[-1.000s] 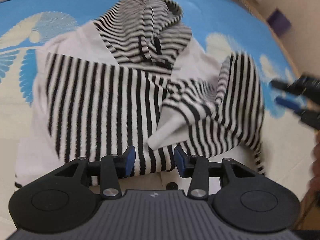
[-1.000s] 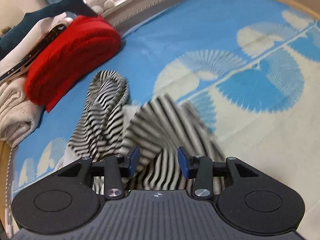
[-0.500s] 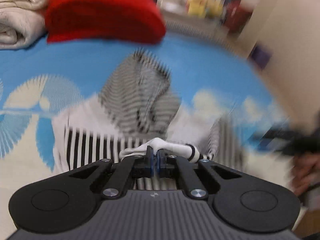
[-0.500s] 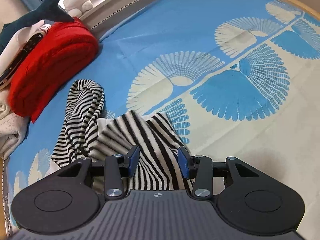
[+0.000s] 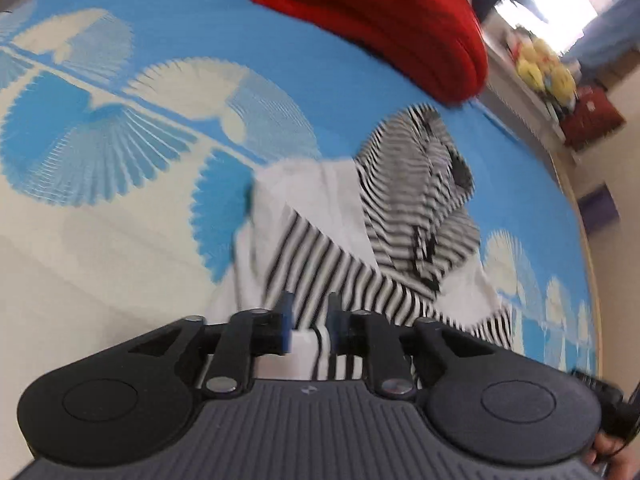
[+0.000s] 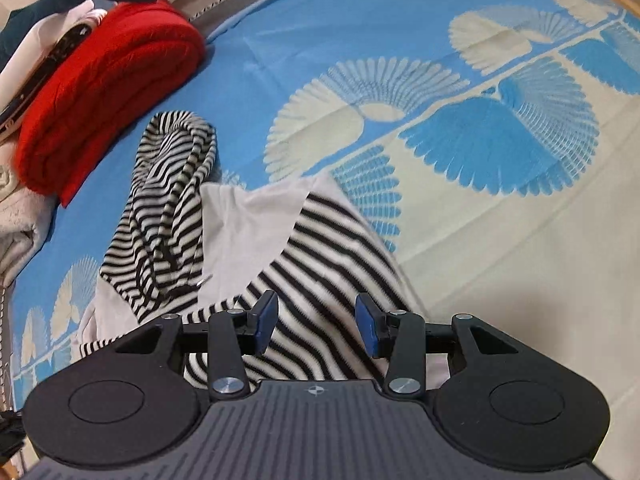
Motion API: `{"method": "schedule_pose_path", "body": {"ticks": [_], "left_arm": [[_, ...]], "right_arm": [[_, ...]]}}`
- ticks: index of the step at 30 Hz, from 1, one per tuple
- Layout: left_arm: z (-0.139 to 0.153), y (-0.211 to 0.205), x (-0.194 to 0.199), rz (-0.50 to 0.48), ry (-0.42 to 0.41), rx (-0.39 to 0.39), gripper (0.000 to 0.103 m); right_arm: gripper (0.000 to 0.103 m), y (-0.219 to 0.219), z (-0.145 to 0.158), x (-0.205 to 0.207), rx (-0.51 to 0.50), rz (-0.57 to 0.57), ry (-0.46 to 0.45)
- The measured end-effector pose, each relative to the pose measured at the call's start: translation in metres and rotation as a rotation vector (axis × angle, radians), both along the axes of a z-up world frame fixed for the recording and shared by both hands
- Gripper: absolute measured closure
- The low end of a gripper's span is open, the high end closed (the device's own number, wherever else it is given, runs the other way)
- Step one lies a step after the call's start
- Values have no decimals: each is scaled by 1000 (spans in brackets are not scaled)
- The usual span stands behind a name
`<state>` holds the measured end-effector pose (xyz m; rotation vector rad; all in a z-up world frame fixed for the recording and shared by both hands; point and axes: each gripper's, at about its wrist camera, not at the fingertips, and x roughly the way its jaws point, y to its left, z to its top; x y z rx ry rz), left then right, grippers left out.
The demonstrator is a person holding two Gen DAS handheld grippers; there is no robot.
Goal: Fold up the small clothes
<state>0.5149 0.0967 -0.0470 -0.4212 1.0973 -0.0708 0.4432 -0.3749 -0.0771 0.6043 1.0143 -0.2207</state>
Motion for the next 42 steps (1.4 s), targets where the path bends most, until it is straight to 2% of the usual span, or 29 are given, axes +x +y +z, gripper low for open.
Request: {"method": "schedule_pose_path", "body": {"ticks": [3, 9, 11, 14, 19, 20, 22, 25, 28, 30, 32, 33, 35, 38, 40, 42], "left_arm": [[-22, -18, 0, -58, 54, 34, 70], [-69, -24, 2, -52, 143, 58, 70], [-74, -28, 4, -38, 156, 103, 70], [-74, -33, 6, -45, 148, 161, 63], [-85, -31, 4, -57, 178, 174, 64], [-85, -31, 4, -61, 173, 172, 68], [-78, -36, 3, -78, 144, 196, 100], [-46, -46, -2, -125, 8, 292, 101], [-14, -42, -7, -67, -119, 319, 101], [-11, -38, -5, -36, -116, 351, 98], [-19, -35, 0, -27, -41, 390, 91], [-22, -35, 1, -36, -22, 394, 87], [-23, -37, 0, -59, -27, 389, 86], [-26, -41, -3, -102, -26, 314, 86], [-39, -45, -2, -135, 17, 252, 86], [-60, -46, -2, -146, 91, 240, 83]], "right_arm": [[58, 5, -2, 0, 13, 7, 12], [58, 5, 0, -1, 23, 12, 8], [57, 1, 0, -1, 20, 4, 9], [57, -4, -1, -1, 22, -9, 15], [57, -6, -2, 1, 31, -14, 22], [57, -6, -2, 1, 32, -14, 20], [57, -5, -2, 2, 31, -13, 20], [57, -4, -4, 2, 34, -17, 27], [57, -2, -8, 3, 41, -18, 36], [57, -1, -11, 3, 52, -18, 44], [57, 0, -16, 2, 75, -18, 58], [57, 1, -20, 2, 89, -21, 70], [57, 3, -27, 2, 107, -29, 95], [56, 3, -39, 1, 147, -41, 141], [56, 1, -49, -1, 149, -52, 193], [58, -1, -57, -3, 99, -71, 235]]}}
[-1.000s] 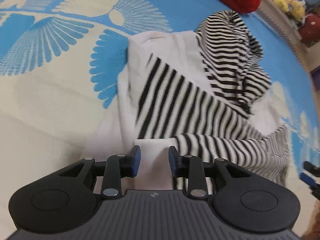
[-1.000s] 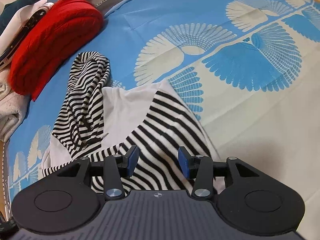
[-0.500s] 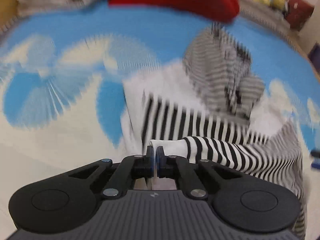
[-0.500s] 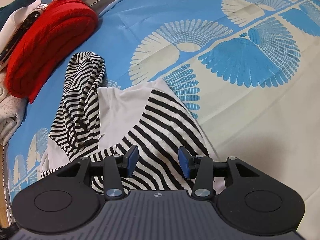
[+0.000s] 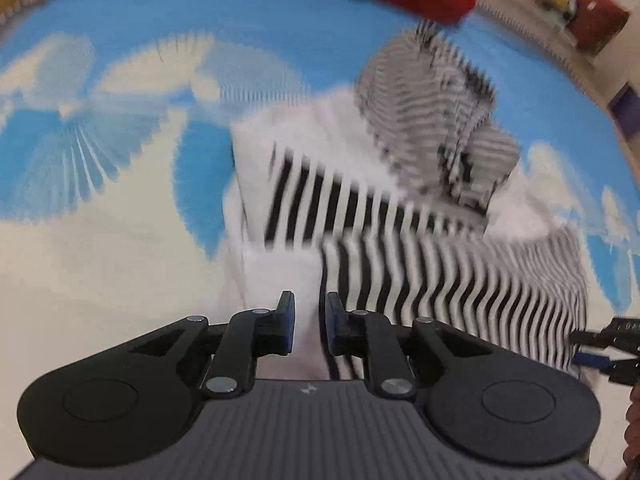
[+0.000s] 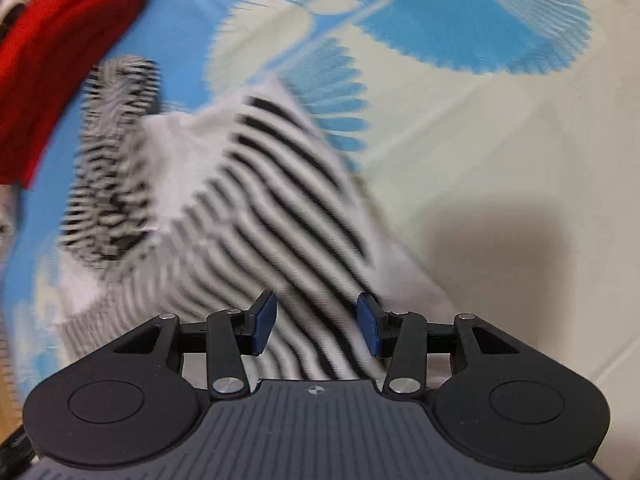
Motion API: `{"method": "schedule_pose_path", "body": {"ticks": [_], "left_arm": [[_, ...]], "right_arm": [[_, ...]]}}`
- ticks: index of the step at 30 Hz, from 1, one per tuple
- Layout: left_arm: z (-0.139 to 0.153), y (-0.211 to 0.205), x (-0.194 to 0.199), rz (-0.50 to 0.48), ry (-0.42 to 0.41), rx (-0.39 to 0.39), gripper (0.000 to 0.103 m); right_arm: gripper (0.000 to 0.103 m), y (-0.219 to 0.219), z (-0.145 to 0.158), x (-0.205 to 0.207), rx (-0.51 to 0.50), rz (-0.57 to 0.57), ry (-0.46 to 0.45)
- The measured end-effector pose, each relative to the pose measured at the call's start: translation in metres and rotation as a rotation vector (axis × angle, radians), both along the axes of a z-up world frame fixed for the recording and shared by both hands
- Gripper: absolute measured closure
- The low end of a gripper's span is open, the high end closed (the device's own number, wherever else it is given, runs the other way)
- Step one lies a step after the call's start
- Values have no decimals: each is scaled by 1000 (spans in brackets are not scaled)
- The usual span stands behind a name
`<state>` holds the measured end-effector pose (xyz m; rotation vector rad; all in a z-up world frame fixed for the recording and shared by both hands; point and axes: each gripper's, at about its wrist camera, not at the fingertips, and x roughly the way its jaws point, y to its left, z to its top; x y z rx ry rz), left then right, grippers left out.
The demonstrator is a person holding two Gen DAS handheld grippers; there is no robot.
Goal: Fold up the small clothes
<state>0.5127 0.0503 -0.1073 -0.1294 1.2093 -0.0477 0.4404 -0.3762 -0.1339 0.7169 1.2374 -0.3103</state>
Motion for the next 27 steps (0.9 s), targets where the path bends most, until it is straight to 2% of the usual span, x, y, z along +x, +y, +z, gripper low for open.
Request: {"method": "schedule_pose_path", "body": {"ticks": [1, 3, 5, 8, 10, 13, 15, 18, 19, 21, 23, 27], "left_arm": [[-12, -1, 0, 2, 52, 16, 82], [-24, -3, -1, -6, 92, 40, 82], [-18, -5, -1, -12, 75, 40, 82], [-3, -7, -3, -31, 16, -13, 73], [-11, -9, -2, -36, 50, 7, 72], [-27, -13, -5, -60, 100, 88, 72], [-21, -13, -5, -54, 88, 82, 72], [-11, -13, -3, -60, 41, 26, 69], [-16, -15, -2, -63, 66, 35, 68], [-28, -19, -4, -83, 100, 102, 64], [-24, -22, -3, -92, 84, 118, 64], [8, -20, -2, -71, -46, 63, 64]], "right_arm": [[59, -2, -3, -1, -20, -8, 14], [64, -6, -6, -3, -40, -17, 25], [64, -6, -4, -4, -44, -21, 24], [60, -3, 7, -3, -114, -9, 8], [60, -6, 14, -2, -165, -8, -18], [58, -7, 21, -1, -87, 11, -74], [51, 3, 23, 1, -48, 82, -94], [46, 14, 10, 5, -30, 172, -26], [46, 13, 1, 4, -6, 169, 11], [46, 9, -7, 1, 22, 143, 42], [46, 9, 0, 1, 10, 131, 24], [45, 15, 35, 2, -102, 170, -93]]}}
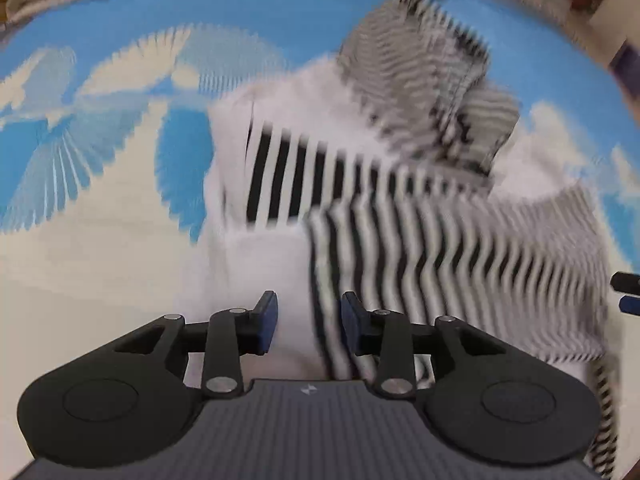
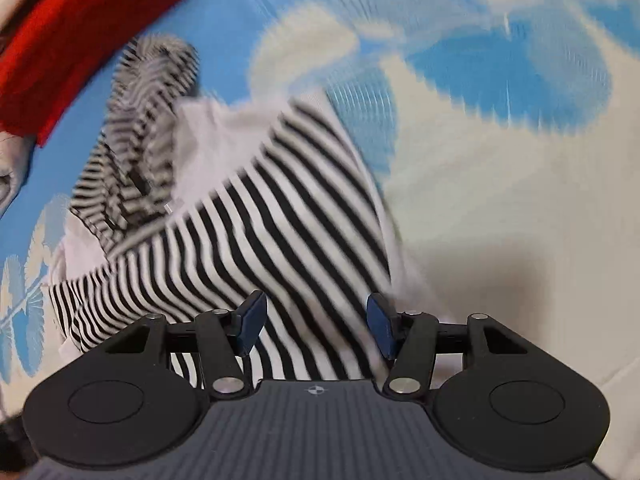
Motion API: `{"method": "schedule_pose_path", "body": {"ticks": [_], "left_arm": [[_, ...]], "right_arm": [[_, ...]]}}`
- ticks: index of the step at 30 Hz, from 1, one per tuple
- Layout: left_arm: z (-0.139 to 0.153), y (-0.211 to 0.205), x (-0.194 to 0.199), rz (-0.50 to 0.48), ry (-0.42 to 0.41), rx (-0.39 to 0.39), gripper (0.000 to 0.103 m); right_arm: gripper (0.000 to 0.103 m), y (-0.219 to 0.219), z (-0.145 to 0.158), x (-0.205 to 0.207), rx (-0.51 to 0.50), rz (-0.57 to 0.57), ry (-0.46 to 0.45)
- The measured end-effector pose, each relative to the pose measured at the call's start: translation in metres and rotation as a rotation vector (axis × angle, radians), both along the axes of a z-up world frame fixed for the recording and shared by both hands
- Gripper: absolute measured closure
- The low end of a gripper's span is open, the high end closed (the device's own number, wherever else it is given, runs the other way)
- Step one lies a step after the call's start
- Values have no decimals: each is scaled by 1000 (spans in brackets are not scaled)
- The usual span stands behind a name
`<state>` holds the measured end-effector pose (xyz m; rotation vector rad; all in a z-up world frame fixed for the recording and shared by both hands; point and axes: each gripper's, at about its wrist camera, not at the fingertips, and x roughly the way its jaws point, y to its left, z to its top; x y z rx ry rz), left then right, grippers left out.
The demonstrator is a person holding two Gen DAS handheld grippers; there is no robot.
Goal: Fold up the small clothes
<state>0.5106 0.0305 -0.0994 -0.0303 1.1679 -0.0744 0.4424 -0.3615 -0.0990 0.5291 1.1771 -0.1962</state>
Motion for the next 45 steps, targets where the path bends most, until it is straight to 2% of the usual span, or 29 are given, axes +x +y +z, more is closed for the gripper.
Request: {"method": "schedule_pose_path", "body": {"ticks": [4, 8, 12, 15, 17, 21, 24, 28, 31, 34, 36, 38, 39, 40, 41, 45], "left_arm": [[32, -15, -7, -26, -209, 58, 64], [53, -28, -14, -70, -342, 122, 64], [76, -28, -16, -36, -411, 124, 66], [91, -32, -2, -6, -444, 133, 69], [97, -41, 19, -3, -468, 154, 70], [101, -63, 80, -24, -475, 113, 77], [85, -82, 145, -39, -454, 111, 86], [53, -100, 228, -30, -400, 112, 92], [31, -110, 276, -27, -386, 109, 92], [13, -119, 313, -17, -366, 85, 91], [1, -128, 332, -16, -355, 96, 89], [-10, -136, 349, -15, -342, 92, 86], [-16, -141, 356, -16, -332, 84, 77], [-22, -145, 363, -12, -326, 84, 64], [-27, -148, 367, -6, -325, 88, 60], [-49, -160, 388, 1, -316, 117, 56]], "right_arm": [[44, 2, 24, 6, -112, 57, -88], [44, 0, 36, 8, -195, 116, -131], [44, 3, 44, 10, -317, 199, -162], [44, 2, 49, 6, -387, 236, -177], [43, -1, 51, 6, -397, 238, -178], [43, -6, 51, 4, -383, 237, -177], [43, -8, 50, 2, -372, 240, -176], [43, -12, 44, 1, -364, 246, -162], [43, -15, 38, 4, -378, 243, -142], [43, -17, 35, 7, -398, 256, -138], [43, -17, 33, 7, -426, 277, -135], [43, -18, 31, 8, -448, 291, -129], [43, -18, 30, 8, -453, 297, -127], [43, -18, 28, 8, -458, 304, -125], [43, -18, 27, 8, -463, 309, -123], [43, -19, 24, 7, -473, 339, -117]]}}
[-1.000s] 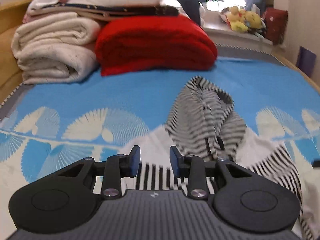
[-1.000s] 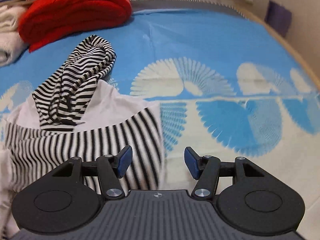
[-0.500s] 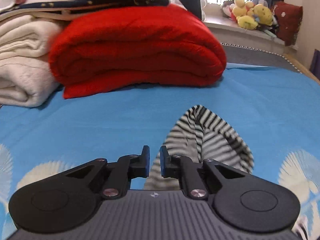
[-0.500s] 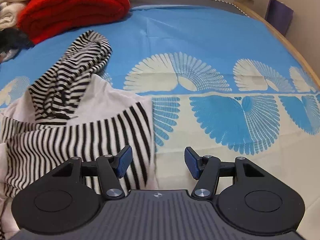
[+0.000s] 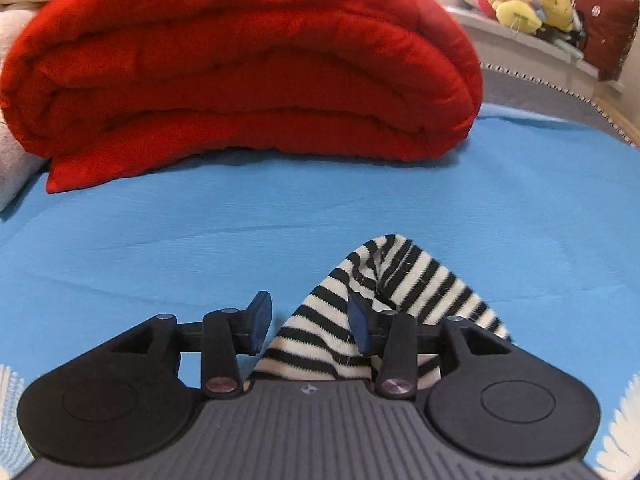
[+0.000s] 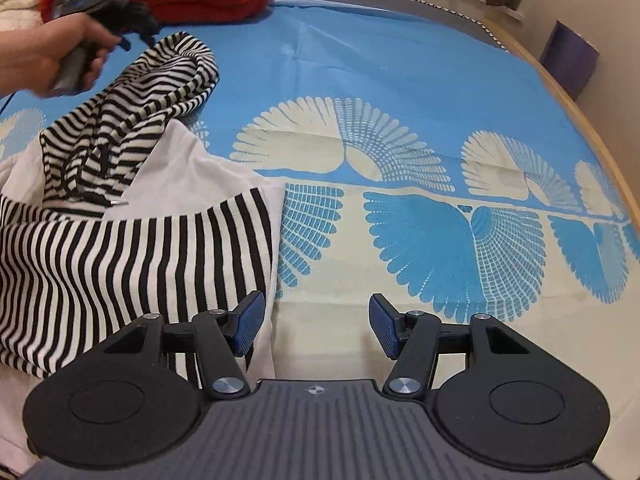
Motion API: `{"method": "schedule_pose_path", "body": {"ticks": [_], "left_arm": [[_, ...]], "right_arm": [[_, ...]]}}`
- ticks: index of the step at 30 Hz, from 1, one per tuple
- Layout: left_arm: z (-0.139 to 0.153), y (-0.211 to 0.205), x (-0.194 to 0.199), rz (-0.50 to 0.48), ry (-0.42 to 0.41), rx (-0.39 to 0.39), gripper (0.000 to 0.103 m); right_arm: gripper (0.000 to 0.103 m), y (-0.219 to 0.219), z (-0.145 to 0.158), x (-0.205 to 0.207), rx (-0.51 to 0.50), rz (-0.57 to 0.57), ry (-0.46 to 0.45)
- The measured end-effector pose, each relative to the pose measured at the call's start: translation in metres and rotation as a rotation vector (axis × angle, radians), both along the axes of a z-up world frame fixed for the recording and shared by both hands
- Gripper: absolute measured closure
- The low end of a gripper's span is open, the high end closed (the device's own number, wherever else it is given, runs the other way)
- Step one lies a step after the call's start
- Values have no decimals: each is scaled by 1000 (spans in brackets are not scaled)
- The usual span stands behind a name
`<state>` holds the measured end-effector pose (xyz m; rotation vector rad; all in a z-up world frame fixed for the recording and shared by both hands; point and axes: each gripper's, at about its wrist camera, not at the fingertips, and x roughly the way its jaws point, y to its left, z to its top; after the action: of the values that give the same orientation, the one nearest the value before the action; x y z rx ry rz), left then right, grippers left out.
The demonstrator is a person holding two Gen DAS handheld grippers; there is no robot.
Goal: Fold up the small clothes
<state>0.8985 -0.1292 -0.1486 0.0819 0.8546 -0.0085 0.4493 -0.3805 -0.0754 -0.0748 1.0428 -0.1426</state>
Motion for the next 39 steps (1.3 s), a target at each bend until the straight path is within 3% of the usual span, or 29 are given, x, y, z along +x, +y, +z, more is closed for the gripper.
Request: {"method": "schedule_pose_path", "body": {"ticks": [5, 7, 10, 14, 18, 23, 26, 29, 31, 33, 35, 36, 39], "left_arm": [[-16, 1, 13, 49, 9, 3, 59], [-18, 1, 10, 22, 22, -4, 101], [-8, -6, -12, -72, 3, 14, 102], [29, -5, -67, -180, -69, -2, 102], [71, 11, -159, -257, -153, -38, 102], [105, 34, -326, -387, -217, -85, 102], [112, 59, -427, -422, -171, -109, 102], [116, 91, -493, -415, -34, -177, 99], [120, 111, -508, -370, 3, -244, 80], [122, 131, -504, -272, -47, -302, 69], [113, 149, -484, -134, -20, -385, 69], [105, 157, -475, -46, 8, -431, 69], [75, 170, -446, 154, 169, -500, 69]], "right_arm": [[43, -9, -5, -2, 10, -18, 9], [43, -11, -7, -2, 14, -25, 11], [43, -13, -8, -2, 29, -27, 12], [43, -14, 3, -3, 47, -36, -16], [43, -13, 22, -9, 79, -30, -63], [43, -19, 41, -15, 117, -60, -111], [43, -21, 49, -18, 161, -95, -134], [43, -19, 56, -24, 216, -108, -163], [43, -16, 58, -29, 230, -110, -171], [45, -12, 57, -33, 240, -111, -169], [46, -8, 55, -36, 276, -115, -168], [54, -7, 53, -37, 303, -120, -166], [68, -3, 42, -36, 385, -137, -142]]}}
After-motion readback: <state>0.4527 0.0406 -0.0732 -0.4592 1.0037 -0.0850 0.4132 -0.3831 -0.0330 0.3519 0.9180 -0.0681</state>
